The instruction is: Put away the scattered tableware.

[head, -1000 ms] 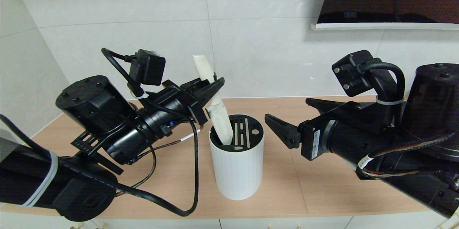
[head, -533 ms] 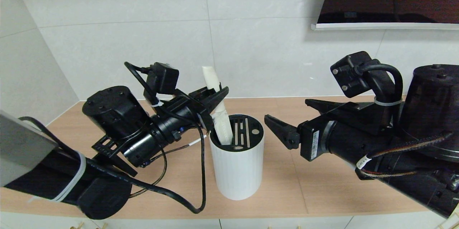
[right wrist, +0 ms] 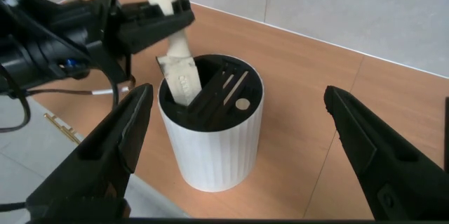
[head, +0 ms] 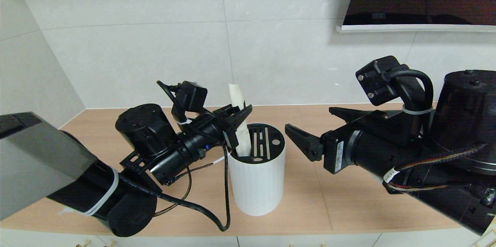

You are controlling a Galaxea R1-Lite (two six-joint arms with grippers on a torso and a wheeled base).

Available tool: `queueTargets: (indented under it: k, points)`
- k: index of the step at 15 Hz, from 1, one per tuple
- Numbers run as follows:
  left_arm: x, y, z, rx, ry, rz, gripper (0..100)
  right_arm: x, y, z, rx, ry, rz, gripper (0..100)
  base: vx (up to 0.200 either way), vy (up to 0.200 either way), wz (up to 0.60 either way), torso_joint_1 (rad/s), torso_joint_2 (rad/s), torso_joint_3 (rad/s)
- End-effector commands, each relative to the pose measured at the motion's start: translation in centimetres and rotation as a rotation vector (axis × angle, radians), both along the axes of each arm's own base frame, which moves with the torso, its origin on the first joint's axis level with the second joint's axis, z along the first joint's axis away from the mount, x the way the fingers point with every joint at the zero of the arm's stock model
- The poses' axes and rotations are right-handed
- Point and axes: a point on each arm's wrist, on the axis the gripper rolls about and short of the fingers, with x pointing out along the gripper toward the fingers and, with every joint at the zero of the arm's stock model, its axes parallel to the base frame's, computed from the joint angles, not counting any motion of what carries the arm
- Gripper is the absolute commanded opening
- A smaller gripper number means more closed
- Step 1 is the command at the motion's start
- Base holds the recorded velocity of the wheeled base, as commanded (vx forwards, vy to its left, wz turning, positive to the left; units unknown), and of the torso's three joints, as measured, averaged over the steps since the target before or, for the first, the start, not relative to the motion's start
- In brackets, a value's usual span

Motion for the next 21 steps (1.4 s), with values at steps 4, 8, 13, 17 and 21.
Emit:
queueTargets:
  k: [4,8,13,17,21]
  points:
    - [0.2,-0.3,-0.7,0.002,0.023,0.034,0,0.1,0.1,-0.2,-0.004,0.003,0.000,100,0.000,0.000,0.00,0.000,0.00,0.000]
    - [0.1,-0.5,-0.8,0.003,0.029,0.046,0,0.1,0.2,-0.2,-0.006,0.004,0.000,100,0.000,0.000,0.00,0.000,0.00,0.000]
    - [0.1,-0.5,-0.8,0.002,0.030,0.047,100,0.1,0.2,-0.3,-0.007,0.005,0.000,100,0.000,0.000,0.00,0.000,0.00,0.000]
    - [0.0,-0.5,-0.6,-0.002,0.025,0.049,100,0.1,0.2,-0.3,-0.007,0.005,0.000,100,0.000,0.000,0.00,0.000,0.00,0.000]
    - [-1.1,-0.5,1.7,-0.046,-0.028,0.058,100,0.2,0.1,-0.2,-0.003,0.002,-0.004,100,0.000,0.000,0.00,0.000,0.00,0.000]
